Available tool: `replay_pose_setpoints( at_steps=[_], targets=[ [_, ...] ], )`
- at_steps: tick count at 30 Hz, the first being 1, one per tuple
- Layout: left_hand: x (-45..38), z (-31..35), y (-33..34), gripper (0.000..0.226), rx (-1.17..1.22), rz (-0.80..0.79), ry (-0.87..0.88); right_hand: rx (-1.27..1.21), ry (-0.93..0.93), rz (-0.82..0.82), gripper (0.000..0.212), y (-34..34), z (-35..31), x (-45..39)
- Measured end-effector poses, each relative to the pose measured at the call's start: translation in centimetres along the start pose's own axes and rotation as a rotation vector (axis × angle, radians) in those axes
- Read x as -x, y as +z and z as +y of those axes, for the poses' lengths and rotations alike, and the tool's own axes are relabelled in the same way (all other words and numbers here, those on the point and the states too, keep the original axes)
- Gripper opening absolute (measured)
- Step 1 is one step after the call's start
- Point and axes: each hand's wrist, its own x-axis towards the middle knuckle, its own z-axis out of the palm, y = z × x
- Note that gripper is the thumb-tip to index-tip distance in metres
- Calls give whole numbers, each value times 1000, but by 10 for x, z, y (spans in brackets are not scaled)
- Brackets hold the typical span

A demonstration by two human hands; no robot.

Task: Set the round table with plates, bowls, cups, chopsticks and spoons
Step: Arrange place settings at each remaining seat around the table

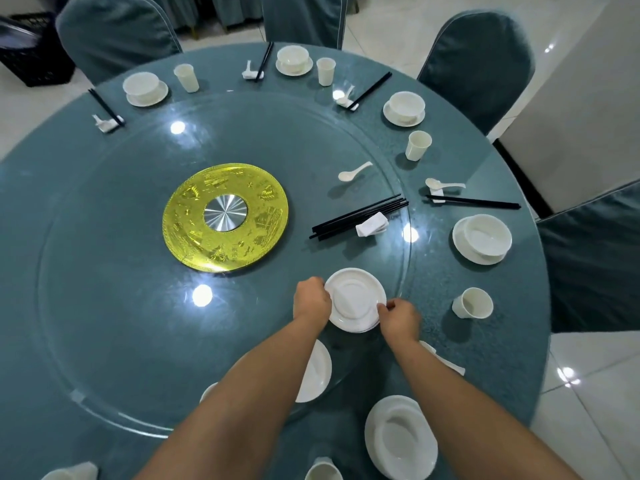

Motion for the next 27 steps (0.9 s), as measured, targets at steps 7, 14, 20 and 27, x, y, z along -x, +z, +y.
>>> replay_pose_setpoints(
  at_steps=[7, 14, 20, 27],
  targets=[
    [13, 9, -15, 21, 26, 38, -76, -52, 0, -11, 30, -15, -1, 14],
    [45, -3, -49, 16, 230, 97, -73, -122, -150, -45, 27, -29, -21, 57],
    [109, -60, -99, 15, 391, 254, -103, -178, -317, -142, 23, -24, -51, 125],
    [194, -177, -135, 16, 455, 382, -239, -117, -476, -339, 19, 34, -61, 223]
  ],
)
